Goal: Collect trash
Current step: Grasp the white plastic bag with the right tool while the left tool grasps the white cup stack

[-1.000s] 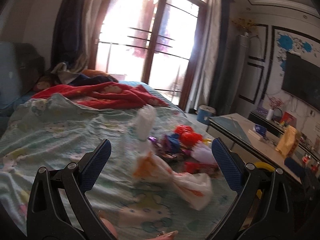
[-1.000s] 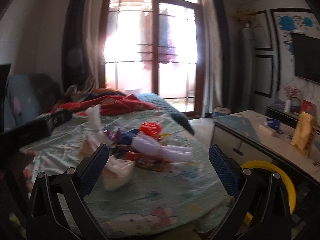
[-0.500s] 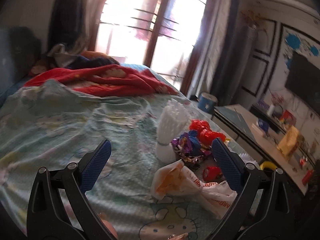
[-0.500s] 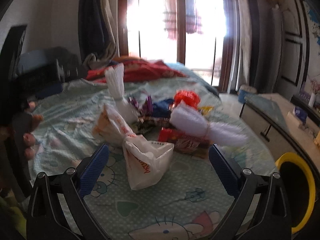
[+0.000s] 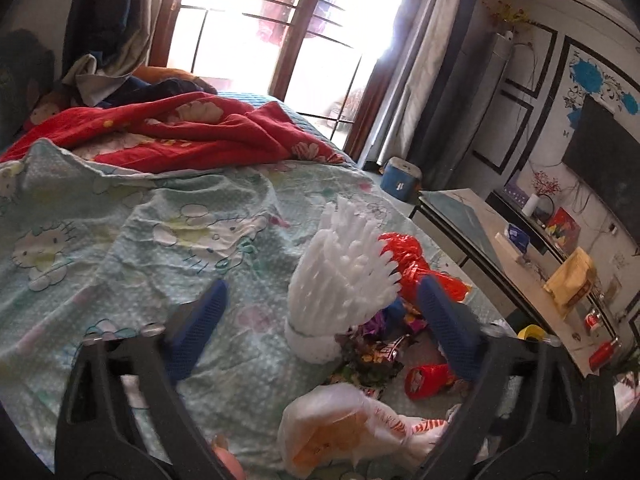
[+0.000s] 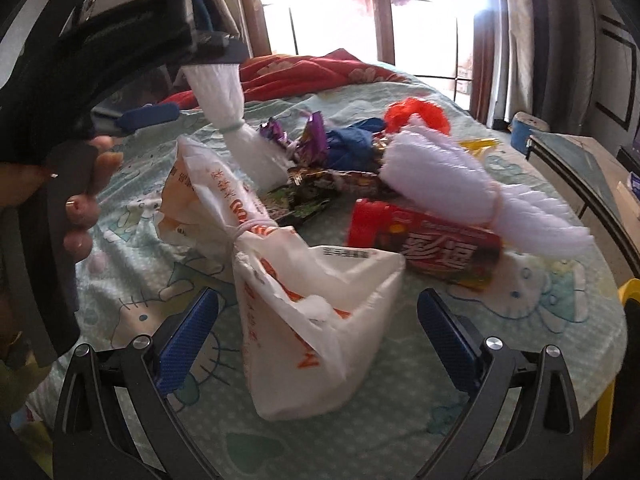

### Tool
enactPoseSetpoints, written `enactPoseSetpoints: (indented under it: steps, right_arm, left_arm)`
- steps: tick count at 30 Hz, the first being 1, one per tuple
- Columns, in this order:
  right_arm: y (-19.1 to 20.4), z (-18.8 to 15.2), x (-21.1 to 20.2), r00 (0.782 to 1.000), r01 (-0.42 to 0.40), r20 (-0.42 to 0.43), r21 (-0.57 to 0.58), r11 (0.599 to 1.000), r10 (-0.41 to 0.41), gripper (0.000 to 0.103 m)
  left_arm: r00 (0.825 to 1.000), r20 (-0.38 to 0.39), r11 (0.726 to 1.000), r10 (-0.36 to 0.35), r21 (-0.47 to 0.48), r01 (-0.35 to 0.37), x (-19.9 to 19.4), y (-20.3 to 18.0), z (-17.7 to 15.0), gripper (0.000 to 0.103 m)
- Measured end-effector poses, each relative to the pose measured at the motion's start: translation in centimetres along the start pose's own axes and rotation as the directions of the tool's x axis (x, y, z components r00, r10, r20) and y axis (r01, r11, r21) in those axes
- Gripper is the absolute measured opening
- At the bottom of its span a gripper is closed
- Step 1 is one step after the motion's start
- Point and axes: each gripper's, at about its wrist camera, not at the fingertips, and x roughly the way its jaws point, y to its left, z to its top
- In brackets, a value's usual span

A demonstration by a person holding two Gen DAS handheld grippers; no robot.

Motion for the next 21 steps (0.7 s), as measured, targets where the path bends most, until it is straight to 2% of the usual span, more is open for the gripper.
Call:
enactPoseSetpoints:
  steps: [1, 3, 4, 5, 6, 11, 21]
  right_arm:
    - [0.1, 0.0, 0.2, 1.0, -0.014, -0.004, 0.002, 1.0, 0.014, 0.081]
    - [0.3, 0.1, 0.5, 0.999, -0.034, -0.021, -0.007, 0.999, 0.034, 0.062]
    - [0.4, 0.1, 0.6, 0.998, -0.052, -0.026, -0.011, 0.999, 0.052, 0.061]
    - [0.5, 0.0, 0.4, 0.998, -0.061, -0.027, -0.012, 0.998, 0.06, 0.058]
    - [0.5, -0.1, 0.2, 0.998, -0.066, -0.024, -0.011, 0.998, 0.065, 0.055]
    - [0.7, -0.4, -1.3, 0.996, -0.088, -0.002, -0.018, 0.996, 0.088, 0.052]
    - [-1.2, 0.4, -7.2, 0.99, -0.083, 0.114, -0.004, 0.997, 0.083, 0.052]
  left_arm:
    - [1.0, -0.008, 1.0, -0.005, 0.009, 0.005, 0.1, -0.2, 0.0, 0.067]
    - [1.0, -0.016, 0.999, -0.026, 0.021, 0.026, 0.1, -0.4, -0.1, 0.044]
    - [0.999, -0.018, 0.999, -0.036, 0.028, 0.037, 0.0, -0.4, -0.2, 0.037]
    - [0.999, -0.018, 0.999, -0.038, 0.036, 0.039, -0.1, -0.5, -0.3, 0.024]
    - [0.999, -0.017, 0.998, -0.04, 0.039, 0.041, -0.2, -0.5, -0.4, 0.018]
    - [0.997, -0.001, 0.997, -0.071, 0.015, 0.071, -1.7, -0.1, -0.2, 0.012]
    - [0.987, 0.126, 0.995, -0.095, 0.043, 0.091, -6.9, -1.1, 2.1, 0.012]
